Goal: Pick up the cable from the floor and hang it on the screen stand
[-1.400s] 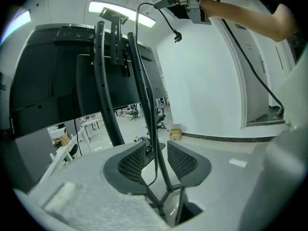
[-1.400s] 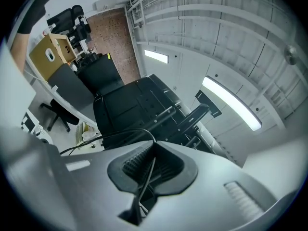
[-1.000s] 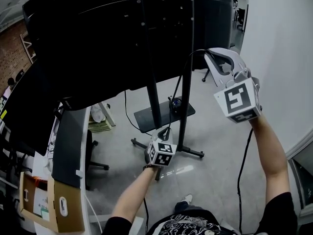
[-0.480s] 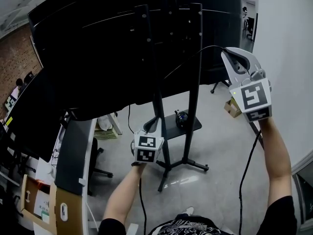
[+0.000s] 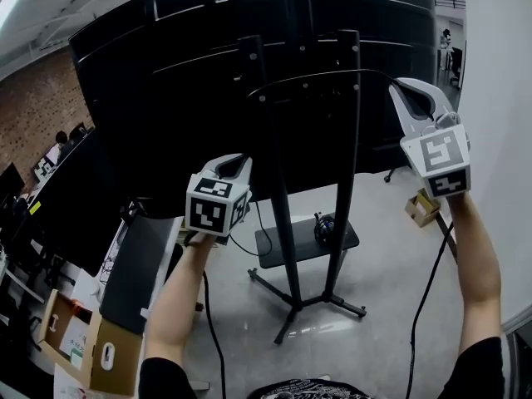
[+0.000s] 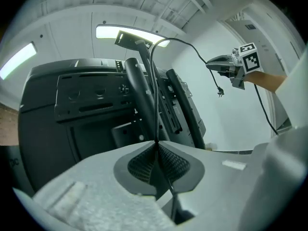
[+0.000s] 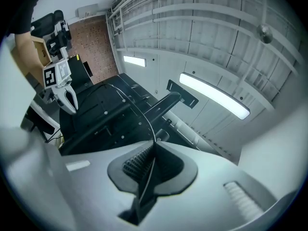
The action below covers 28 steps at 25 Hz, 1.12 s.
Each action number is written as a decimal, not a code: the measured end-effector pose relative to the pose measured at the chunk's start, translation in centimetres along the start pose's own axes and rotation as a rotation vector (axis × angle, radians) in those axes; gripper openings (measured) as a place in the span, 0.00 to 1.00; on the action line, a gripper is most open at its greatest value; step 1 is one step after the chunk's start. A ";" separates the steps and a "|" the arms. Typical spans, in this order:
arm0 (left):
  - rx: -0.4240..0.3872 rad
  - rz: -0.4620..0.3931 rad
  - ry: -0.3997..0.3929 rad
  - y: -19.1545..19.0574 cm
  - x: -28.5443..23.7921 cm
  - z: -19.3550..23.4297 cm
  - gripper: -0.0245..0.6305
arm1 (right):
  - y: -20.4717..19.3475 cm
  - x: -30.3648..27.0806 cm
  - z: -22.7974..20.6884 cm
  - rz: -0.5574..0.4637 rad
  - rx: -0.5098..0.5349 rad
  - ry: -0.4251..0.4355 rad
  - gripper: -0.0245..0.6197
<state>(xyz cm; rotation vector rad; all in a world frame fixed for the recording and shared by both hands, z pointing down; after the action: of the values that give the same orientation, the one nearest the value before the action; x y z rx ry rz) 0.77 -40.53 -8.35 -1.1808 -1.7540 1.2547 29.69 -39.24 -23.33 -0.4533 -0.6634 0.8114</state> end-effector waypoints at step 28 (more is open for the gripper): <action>0.000 0.598 0.131 10.2 -7.5 10.9 0.07 | -2.8 -14.1 -7.7 0.106 -0.002 0.003 0.07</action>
<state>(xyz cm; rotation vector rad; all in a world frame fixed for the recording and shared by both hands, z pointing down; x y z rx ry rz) -3.16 -49.96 -21.56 -1.8254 -1.3440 1.4591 29.32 -52.91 -32.23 -0.4943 -0.6415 0.9100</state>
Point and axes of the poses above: the fingertips, and each gripper's own axes: x backward along the fingers, z to its left, y out of its top, the point moved 2 cm from there along x, backward along the fingers, and after that the axes turned 9 degrees about -z, right-handed, at the moved point
